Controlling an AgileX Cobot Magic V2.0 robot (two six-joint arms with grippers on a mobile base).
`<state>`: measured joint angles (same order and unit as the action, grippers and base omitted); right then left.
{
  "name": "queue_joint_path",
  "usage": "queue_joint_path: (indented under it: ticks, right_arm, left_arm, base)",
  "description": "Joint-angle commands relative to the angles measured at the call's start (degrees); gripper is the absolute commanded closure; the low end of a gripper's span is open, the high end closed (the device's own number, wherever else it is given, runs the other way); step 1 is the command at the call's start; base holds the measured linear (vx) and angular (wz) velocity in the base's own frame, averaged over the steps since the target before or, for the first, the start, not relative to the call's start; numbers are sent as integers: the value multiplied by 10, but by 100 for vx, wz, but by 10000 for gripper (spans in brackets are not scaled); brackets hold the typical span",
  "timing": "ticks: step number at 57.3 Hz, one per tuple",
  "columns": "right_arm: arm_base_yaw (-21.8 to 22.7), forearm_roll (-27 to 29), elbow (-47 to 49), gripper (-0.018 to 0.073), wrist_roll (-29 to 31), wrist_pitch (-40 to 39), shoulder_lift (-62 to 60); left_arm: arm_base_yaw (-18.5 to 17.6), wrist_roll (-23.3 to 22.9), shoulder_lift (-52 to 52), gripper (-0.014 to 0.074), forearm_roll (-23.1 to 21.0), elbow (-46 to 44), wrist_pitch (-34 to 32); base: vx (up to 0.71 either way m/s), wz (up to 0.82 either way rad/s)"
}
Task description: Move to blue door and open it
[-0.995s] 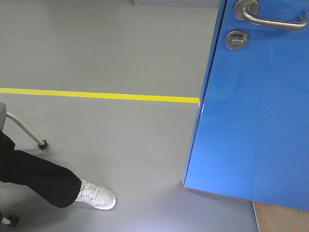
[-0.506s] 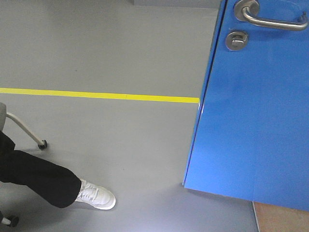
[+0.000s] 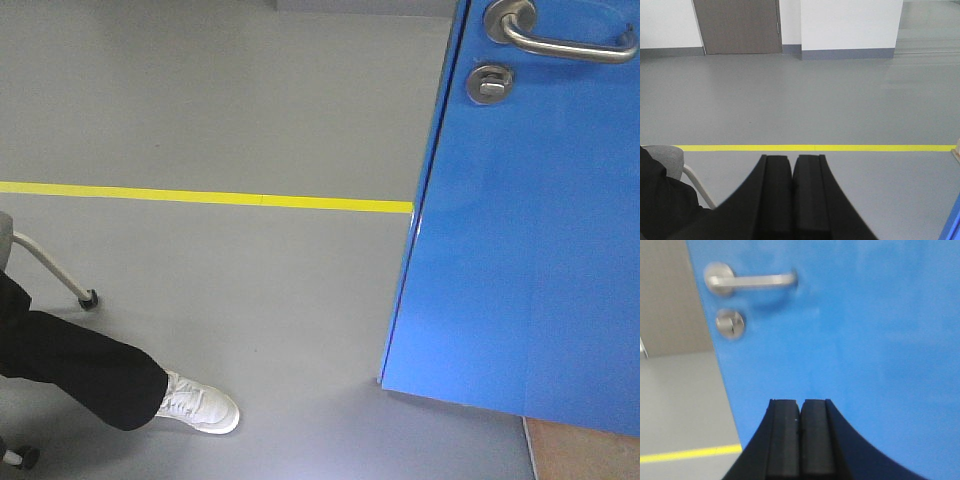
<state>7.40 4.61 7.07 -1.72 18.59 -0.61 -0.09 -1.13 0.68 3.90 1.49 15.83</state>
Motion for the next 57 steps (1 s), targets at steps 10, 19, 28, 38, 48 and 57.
queue_joint_path:
  ticks: [10, 19, 28, 38, 48, 57]
  right_arm:
    - [2, -26, -89, 547, -10, -143, -5]
    - [2, -46, -89, 547, -8, -138, -6]
    - [2, -46, -89, 547, -8, -138, -6]
    - [2, -46, -89, 547, -8, -138, -6]
    - [2, -46, -89, 547, -7, -138, -6]
    - [2, -46, -89, 547, -7, -138, -6]
  left_arm:
    - [-4, -4, 7, 524, -2, -15, -49]
    - [-4, -4, 7, 524, -2, -15, -49]
    - [-4, -4, 7, 524, -2, -15, -49]
    - [-4, -4, 7, 524, -2, -15, -49]
    - [-4, -4, 7, 524, -2, -15, -49]
    - [-4, -4, 7, 524, -2, -15, -49]
  base:
    - [0, 0]
    - [0, 0]
    - [0, 0]
    - [0, 0]
    - [0, 0]
    - [0, 0]
